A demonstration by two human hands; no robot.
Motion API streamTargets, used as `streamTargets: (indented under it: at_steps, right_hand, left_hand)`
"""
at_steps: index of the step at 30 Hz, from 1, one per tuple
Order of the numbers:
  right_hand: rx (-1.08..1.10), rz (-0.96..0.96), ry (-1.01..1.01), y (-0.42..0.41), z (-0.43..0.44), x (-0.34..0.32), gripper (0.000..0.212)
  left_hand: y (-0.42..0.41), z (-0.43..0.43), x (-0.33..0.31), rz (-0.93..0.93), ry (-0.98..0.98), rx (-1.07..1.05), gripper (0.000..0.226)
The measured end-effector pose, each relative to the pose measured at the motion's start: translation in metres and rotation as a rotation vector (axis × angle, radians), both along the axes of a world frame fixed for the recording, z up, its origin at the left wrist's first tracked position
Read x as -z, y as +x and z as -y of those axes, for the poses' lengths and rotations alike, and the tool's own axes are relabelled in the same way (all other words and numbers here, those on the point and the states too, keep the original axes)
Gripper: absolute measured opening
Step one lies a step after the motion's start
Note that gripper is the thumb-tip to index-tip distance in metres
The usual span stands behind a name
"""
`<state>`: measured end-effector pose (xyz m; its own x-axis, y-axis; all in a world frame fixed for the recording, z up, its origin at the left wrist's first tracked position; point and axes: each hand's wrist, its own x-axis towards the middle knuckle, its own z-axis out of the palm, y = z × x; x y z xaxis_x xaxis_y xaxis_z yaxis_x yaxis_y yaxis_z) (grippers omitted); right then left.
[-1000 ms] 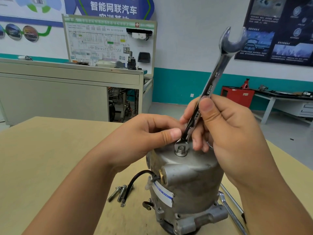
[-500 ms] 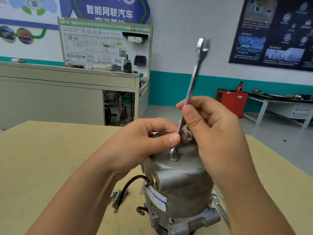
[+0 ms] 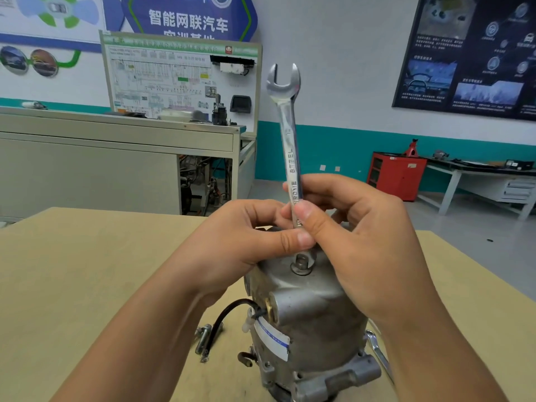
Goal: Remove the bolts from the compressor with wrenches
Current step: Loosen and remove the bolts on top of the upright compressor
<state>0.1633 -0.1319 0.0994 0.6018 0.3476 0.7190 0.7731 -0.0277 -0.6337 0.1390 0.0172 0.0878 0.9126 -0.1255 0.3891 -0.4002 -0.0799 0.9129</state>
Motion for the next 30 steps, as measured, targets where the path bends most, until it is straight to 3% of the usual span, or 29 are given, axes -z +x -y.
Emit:
streamTargets:
  at_steps: [6, 9, 11, 14, 18, 22, 26, 30]
  right_hand:
    - [-0.098, 0.035, -0.051, -0.001, 0.003, -0.003, 0.021]
    - [-0.187, 0.016, -0.043, 0.001, 0.005, -0.004, 0.023]
    - [-0.267, -0.024, -0.034, 0.003, 0.008, -0.003, 0.022]
    - [-0.37, -0.066, -0.016, 0.005, 0.012, -0.003, 0.015]
    - [-0.384, -0.08, -0.005, 0.005, 0.011, -0.004, 0.022]
    - [-0.334, -0.088, 0.082, 0.006, 0.009, -0.003, 0.019]
    - [-0.252, -0.086, 0.132, 0.007, 0.008, -0.001, 0.021]
    - [-0.243, -0.114, 0.201, 0.009, 0.006, 0.001, 0.01]
  left_hand:
    - [-0.002, -0.004, -0.002, -0.003, 0.028, 0.073, 0.004]
    - [-0.003, -0.001, -0.005, 0.031, 0.084, 0.062, 0.015]
    - [-0.003, 0.001, -0.005, 0.032, 0.117, 0.015, 0.006]
    - [-0.002, 0.004, -0.004, 0.025, 0.107, -0.03, 0.042]
    - [-0.003, 0.007, -0.004, 0.027, 0.098, -0.074, 0.043]
    - [-0.003, 0.007, -0.003, -0.006, 0.021, -0.041, 0.058]
    - [-0.003, 0.005, -0.005, 0.016, 0.023, -0.004, 0.019]
    - [-0.005, 0.007, -0.005, 0.033, 0.044, 0.01, 0.024]
